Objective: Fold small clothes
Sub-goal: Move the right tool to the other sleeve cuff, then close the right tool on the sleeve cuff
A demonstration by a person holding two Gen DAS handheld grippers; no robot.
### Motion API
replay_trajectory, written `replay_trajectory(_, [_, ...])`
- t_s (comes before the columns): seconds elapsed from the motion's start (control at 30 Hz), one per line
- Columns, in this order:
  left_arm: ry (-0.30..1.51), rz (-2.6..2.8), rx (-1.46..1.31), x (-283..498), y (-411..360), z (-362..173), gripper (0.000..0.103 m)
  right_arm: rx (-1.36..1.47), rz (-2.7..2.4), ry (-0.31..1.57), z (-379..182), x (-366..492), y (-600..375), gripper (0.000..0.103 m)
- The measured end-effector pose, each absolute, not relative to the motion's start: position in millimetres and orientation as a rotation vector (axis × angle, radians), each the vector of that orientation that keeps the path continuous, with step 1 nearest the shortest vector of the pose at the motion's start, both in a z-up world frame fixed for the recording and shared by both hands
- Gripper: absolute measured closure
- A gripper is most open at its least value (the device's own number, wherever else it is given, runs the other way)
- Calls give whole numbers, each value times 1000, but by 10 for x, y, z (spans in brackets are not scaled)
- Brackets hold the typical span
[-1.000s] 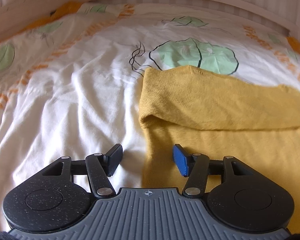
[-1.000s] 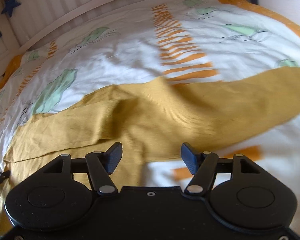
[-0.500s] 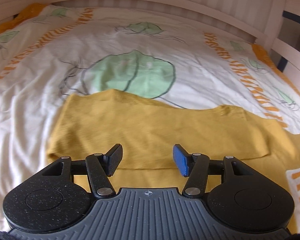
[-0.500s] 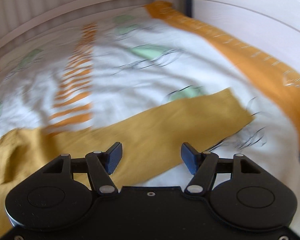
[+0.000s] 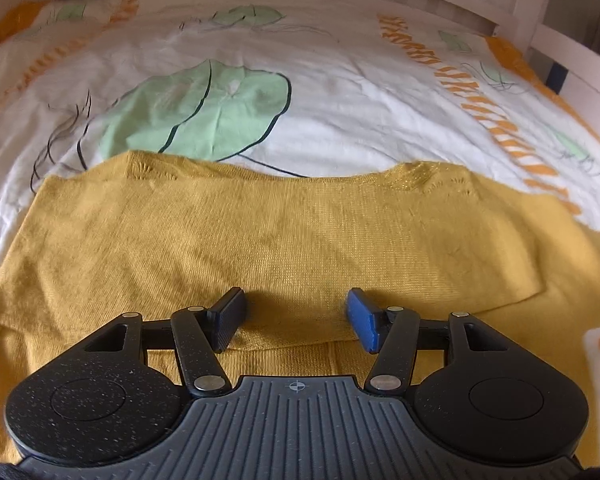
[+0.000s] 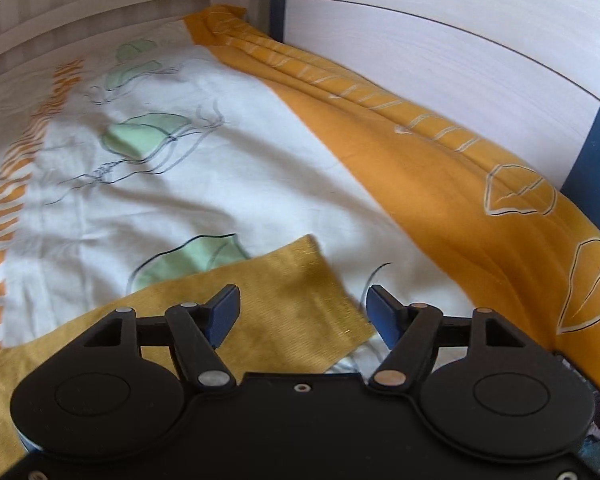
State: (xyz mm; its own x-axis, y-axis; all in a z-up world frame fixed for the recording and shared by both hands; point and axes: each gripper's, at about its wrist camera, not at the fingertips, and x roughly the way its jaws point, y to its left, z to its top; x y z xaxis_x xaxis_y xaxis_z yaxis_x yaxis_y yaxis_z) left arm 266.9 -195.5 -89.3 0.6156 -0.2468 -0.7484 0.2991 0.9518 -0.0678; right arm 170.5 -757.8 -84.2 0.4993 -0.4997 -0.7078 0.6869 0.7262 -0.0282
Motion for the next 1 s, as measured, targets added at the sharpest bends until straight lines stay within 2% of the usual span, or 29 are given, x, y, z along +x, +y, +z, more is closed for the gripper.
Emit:
replay_trajectory(0.33, [815,-320,127,2614,-2011,-932,45,316,-710,801,-1098,1779,-7766,24])
replay_trajectory(0.4, [815,-316,129,2615,-2021,-931,45,323,-698,804,-1098,1783,-7768,30])
replay_trajectory(0.43, [816,-314,127,2617,-2025,-931,45,320,-682,805,-1090,1789,-7766,44])
replay_trajectory(0.47, [818,-310,124,2619,-2029,-931,45,313,-663,810,-1076,1800,-7753,76])
replay_trajectory(0.5, [819,-307,123,2621,-2034,-929,45,302,-646,822,-1062,1825,-7735,89])
replay_trajectory(0.6, [831,-305,123,2643,-2039,-906,45,280,-616,837,-980,1853,-7654,88])
replay_trajectory(0.8, [829,-343,89,2680,-2094,-702,46,287,-704,736,-651,1537,-7763,88])
replay_trajectory(1.0, [791,-449,99,2696,-2567,-535,46,298,-705,678,-428,1336,-7729,88])
